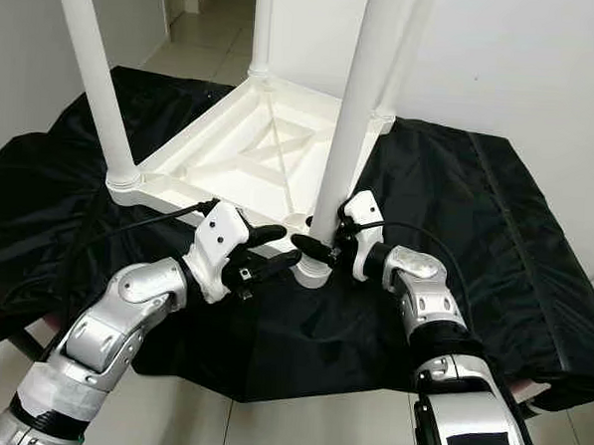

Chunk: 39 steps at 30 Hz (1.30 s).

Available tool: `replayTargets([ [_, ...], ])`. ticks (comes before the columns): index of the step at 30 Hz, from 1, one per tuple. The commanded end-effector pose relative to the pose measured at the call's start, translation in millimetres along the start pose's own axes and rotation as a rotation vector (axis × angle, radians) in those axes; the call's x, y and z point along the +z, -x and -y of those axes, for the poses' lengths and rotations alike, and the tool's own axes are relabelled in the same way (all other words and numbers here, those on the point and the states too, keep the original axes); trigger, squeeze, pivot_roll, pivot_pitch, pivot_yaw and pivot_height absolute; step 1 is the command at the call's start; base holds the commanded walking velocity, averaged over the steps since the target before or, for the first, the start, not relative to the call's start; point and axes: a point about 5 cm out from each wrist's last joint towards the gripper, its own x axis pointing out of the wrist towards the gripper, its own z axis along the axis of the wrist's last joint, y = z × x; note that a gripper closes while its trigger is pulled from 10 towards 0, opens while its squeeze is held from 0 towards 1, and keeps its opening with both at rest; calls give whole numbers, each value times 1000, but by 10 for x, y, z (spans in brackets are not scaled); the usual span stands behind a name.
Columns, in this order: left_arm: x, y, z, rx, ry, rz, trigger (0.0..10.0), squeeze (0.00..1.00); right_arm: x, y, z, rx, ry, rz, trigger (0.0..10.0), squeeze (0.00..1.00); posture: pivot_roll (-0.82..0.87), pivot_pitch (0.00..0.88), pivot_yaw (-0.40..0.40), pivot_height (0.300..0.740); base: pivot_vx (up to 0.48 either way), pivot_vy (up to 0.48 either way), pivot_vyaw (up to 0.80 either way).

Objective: Building children table

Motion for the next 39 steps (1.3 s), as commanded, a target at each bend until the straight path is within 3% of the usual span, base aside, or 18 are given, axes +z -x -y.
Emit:
replayTargets([
  [1,10,13,-4,40,-9,4,10000,0,-82,28,-4,-17,-18,-30,0,0,91,21,-83,740,0,0,0],
  [4,8,10,1,38,-6,4,10000,0,-107,48,6,-54,-27,-29,0,0,82,22,-79,740,0,0,0],
  [8,9,-13,8,26,-4,5,10000,0,-164,77,31,-204,-35,-31,0,0,67,25,-71,740,0,0,0],
  [14,6,-30,10,16,-3,7,10000,0,-168,91,-23,-270,-48,2,0,0,50,23,-65,740,0,0,0],
  [16,7,-55,21,-1,-2,11,10000,0,-206,107,-136,-377,-69,13,0,0,41,19,-62,740,0,0,0],
  [21,7,-62,25,-8,-3,12,10000,0,-251,120,-196,-458,-105,11,0,0,37,16,-60,740,0,0,0],
  [23,3,-64,26,-12,-3,12,10000,0,-302,138,-253,-578,-126,-2,0,0,34,12,-60,740,0,0,0],
  [29,-1,-63,30,-15,-3,12,10000,0,-321,134,-322,-661,-131,-5,0,0,33,9,-61,740,0,0,0],
  [31,-7,-65,36,-19,0,12,10000,0,-337,88,-414,-769,-156,-2,0,0,39,5,-66,740,0,0,0],
  [33,-7,-65,36,-19,0,12,10000,0,-337,88,-414,-769,-156,-2,0,0,39,5,-66,740,0,0,0],
  [36,-10,-65,36,-18,-3,11,10000,0,-314,-3,-565,-912,-209,-1,0,0,50,1,-72,740,0,0,0],
  [39,-11,-61,31,-15,-5,11,10000,0,-261,-67,-689,-955,-249,14,0,0,51,0,-69,740,0,0,0],
])
